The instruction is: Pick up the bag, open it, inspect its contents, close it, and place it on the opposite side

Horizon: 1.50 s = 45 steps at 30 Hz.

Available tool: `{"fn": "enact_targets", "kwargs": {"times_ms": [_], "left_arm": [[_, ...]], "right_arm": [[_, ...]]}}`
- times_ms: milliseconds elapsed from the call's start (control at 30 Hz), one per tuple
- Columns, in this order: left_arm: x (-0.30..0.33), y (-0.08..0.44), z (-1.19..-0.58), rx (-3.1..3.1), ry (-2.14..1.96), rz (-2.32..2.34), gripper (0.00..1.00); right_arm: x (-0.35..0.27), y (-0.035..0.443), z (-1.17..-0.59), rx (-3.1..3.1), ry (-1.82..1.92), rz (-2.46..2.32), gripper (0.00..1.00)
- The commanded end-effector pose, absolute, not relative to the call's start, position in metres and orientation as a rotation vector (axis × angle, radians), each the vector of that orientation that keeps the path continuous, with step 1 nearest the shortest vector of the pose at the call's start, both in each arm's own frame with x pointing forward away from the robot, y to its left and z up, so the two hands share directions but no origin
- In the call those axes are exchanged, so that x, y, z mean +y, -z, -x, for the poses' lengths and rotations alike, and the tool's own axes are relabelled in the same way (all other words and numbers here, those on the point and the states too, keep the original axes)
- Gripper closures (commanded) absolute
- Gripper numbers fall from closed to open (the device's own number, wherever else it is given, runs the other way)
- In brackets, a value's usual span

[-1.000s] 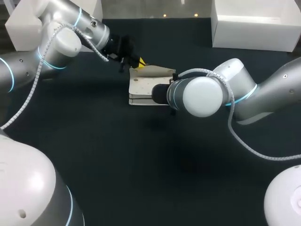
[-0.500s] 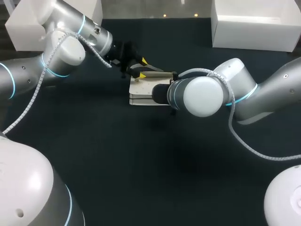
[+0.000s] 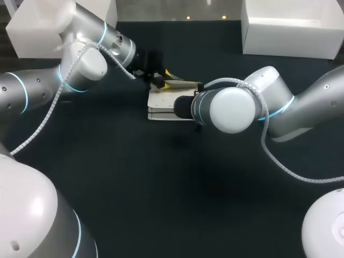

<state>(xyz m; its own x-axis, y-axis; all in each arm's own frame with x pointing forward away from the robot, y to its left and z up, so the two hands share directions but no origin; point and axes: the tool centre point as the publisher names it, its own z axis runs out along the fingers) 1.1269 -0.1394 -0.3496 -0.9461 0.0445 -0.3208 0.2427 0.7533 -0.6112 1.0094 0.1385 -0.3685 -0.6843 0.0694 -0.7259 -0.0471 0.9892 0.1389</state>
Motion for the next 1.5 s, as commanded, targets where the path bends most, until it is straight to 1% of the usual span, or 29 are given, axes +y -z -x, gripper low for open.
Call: {"fn": "enact_targets", "kwargs": {"times_ms": [33,67,133,167,200,267,333,433,733,767,800,833,867,900,1067,1300,1500], "left_arm": [[-0.143,0.354,-1.137,2.681,0.983,-0.226,0.62],[-0.143,0.354,-1.137,2.682,0.981,-0.225,0.63],[-0.143,0.354,-1.137,2.683,0.979,-0.222,0.68],[-0.143,0.354,-1.137,2.684,0.975,-0.22,0.75],[-0.143,0.354,-1.138,2.686,0.971,-0.218,0.79],[-0.142,0.354,-1.138,2.687,0.97,-0.215,0.79],[-0.141,0.354,-1.138,2.687,0.97,-0.212,0.86],[-0.14,0.355,-1.139,2.694,0.963,-0.202,1.0],[-0.14,0.351,-1.139,2.694,0.974,-0.196,1.0],[-0.14,0.349,-1.139,2.692,0.978,-0.196,1.0],[-0.14,0.348,-1.139,2.691,0.994,-0.191,1.0],[-0.139,0.345,-1.138,2.692,1.008,-0.186,1.0],[-0.139,0.343,-1.138,2.692,1.012,-0.186,1.0],[-0.139,0.34,-1.138,2.691,1.02,-0.184,1.0],[-0.137,0.321,-1.137,2.68,1.031,-0.179,1.0],[-0.131,0.302,-1.137,2.678,1.026,-0.153,1.0],[-0.127,0.285,-1.13,2.679,1.05,-0.146,1.0]], "right_arm": [[0.136,0.373,-1.008,2.189,-0.195,-0.021,1.0],[0.136,0.373,-1.008,2.189,-0.195,-0.021,1.0],[0.136,0.373,-1.008,2.189,-0.195,-0.021,1.0],[0.136,0.373,-1.008,2.189,-0.195,-0.021,1.0],[0.136,0.373,-1.008,2.189,-0.195,-0.021,1.0],[0.136,0.373,-1.008,2.189,-0.195,-0.021,1.0],[0.136,0.373,-1.008,2.189,-0.195,-0.021,1.0],[0.136,0.373,-1.008,2.189,-0.195,-0.021,1.0],[0.136,0.372,-1.007,2.191,-0.19,-0.017,1.0],[0.136,0.37,-1.006,2.192,-0.188,-0.016,0.96],[0.136,0.369,-1.006,2.192,-0.187,-0.016,0.76],[0.136,0.366,-1.004,2.191,-0.192,-0.019,0.54],[0.135,0.363,-1.002,2.19,-0.195,-0.019,0.22],[0.135,0.361,-1.001,2.19,-0.192,-0.023,0.0],[0.134,0.341,-0.988,2.213,-0.179,-0.038,0.0],[0.14,0.302,-0.962,2.259,-0.262,-0.051,0.0],[0.148,0.283,-0.951,2.28,-0.255,0.002,0.0]]}}
